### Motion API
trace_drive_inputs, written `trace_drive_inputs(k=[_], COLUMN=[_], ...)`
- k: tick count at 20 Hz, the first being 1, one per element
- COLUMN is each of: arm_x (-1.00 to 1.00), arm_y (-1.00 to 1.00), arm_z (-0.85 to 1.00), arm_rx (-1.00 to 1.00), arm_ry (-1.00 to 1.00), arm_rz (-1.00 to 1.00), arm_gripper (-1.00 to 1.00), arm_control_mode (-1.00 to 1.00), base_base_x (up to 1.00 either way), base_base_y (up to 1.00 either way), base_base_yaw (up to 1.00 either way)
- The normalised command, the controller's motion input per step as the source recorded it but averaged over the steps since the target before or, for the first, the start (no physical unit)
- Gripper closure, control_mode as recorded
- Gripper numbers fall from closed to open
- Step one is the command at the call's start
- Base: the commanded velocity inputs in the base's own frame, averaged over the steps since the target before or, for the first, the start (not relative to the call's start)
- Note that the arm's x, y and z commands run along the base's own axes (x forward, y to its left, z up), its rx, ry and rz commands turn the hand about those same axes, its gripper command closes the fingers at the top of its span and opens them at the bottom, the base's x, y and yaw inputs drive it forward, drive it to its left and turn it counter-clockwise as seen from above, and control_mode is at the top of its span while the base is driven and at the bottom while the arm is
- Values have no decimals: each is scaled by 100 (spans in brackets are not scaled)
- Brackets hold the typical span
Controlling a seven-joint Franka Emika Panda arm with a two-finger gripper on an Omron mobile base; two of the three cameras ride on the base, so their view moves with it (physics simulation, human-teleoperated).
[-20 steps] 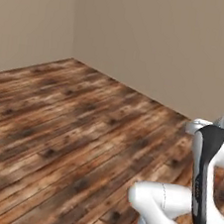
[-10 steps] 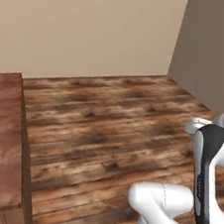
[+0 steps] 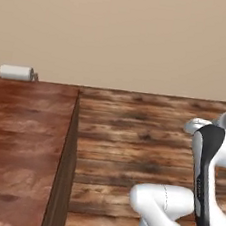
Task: Retrieve the peach and mango from the fridge and place them into the bowl on the dining table.
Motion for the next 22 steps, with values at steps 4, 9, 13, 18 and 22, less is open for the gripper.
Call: trace_drive_inputs(k=[4, 9, 13, 18, 22], arm_x=[0, 0, 0, 0, 0], arm_y=[0, 0, 0, 0, 0], arm_z=[0, 0, 0, 0, 0], arm_rx=[0, 0, 0, 0, 0], arm_ry=[0, 0, 0, 0, 0], arm_rz=[0, 0, 0, 0, 0], arm_gripper=[100, 100, 100, 100, 100], arm_control_mode=[100, 100, 100, 100, 100], base_base_x=[100, 100, 100, 100, 100], base_base_y=[-20, -29, -42, -83, -86], base_base_yaw=[51, 51, 48, 29, 23])
